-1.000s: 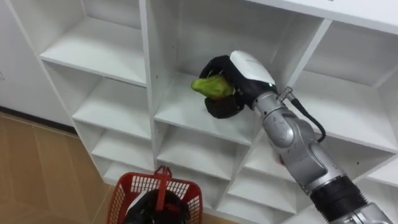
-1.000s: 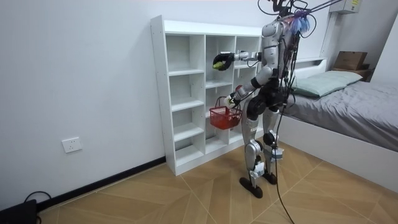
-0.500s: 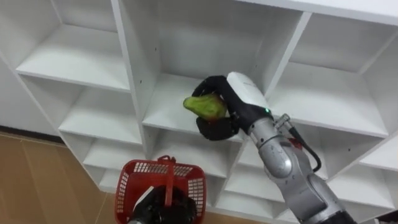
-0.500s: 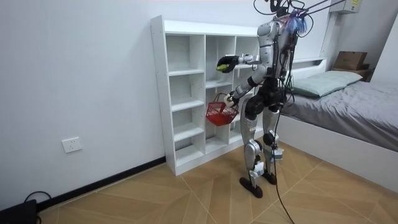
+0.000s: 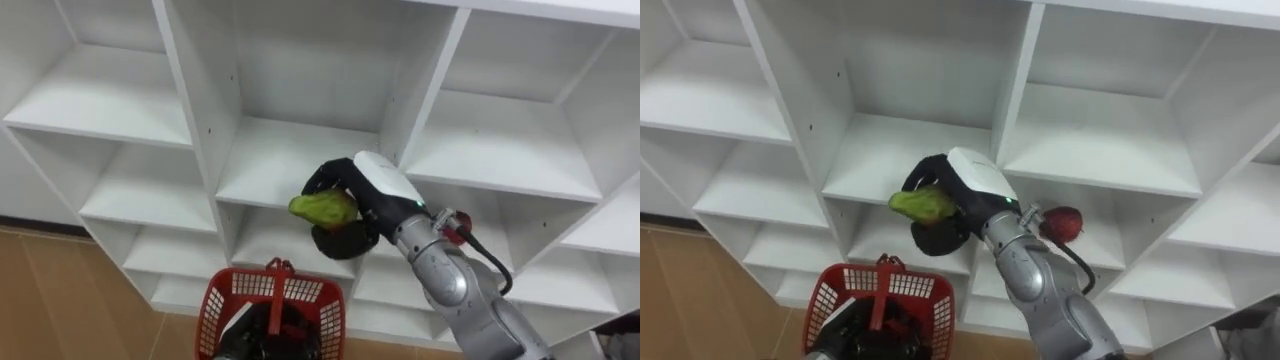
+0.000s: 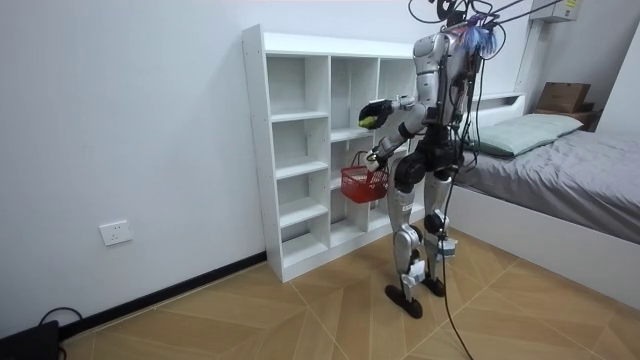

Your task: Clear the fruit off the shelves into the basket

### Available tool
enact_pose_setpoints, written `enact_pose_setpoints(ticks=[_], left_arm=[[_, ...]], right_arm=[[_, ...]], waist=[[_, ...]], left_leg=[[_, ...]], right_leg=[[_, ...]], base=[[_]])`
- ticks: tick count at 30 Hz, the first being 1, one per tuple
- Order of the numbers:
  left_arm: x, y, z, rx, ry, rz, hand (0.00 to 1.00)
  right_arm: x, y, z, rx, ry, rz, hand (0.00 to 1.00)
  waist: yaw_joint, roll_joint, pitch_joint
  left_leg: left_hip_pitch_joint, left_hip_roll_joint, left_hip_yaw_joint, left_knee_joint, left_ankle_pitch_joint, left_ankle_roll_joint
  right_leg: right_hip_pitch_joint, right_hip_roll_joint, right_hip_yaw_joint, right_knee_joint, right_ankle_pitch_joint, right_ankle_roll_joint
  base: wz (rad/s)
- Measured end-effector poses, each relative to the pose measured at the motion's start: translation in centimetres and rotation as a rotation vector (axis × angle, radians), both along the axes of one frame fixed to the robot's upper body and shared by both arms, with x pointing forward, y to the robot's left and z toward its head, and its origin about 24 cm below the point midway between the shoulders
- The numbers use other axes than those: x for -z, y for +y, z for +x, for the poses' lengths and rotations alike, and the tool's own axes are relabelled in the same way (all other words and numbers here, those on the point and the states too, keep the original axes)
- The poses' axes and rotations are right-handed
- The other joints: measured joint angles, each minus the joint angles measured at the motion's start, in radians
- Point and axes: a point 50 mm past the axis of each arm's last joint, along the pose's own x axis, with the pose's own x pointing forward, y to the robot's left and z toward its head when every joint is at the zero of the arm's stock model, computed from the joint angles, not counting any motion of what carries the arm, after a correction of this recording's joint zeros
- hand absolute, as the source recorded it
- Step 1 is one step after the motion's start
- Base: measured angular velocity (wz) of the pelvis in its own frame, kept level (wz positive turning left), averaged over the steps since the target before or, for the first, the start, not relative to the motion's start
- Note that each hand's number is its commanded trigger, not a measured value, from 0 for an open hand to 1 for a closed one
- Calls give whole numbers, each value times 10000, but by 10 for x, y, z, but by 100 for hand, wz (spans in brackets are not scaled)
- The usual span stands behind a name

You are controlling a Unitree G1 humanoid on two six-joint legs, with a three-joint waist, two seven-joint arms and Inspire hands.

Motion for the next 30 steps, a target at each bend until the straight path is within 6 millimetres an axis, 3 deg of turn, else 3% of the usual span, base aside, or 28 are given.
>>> enact_pose_setpoints(ticks=[13,24,30], left_arm=[[-1,6,2,-73,-70,186,100],[-2,5,3,-80,-133,207,100],[-3,6,4,-101,-255,194,100]], right_arm=[[54,-22,-27,509,2527,-720,100],[73,-25,-36,595,3505,-995,100],[74,-23,-38,476,3529,-1033,100]], waist=[[-163,-124,-35],[0,-93,-37],[-5,-41,-41]], left_leg=[[-62,1,79,11,0,0],[-69,-3,65,12,0,1],[-67,-2,69,13,0,1]], right_leg=[[-159,-17,29,15,-2,5],[-145,-23,20,4,-2,7],[-146,-23,27,4,-2,7]], base=[[-1],[0],[0]])
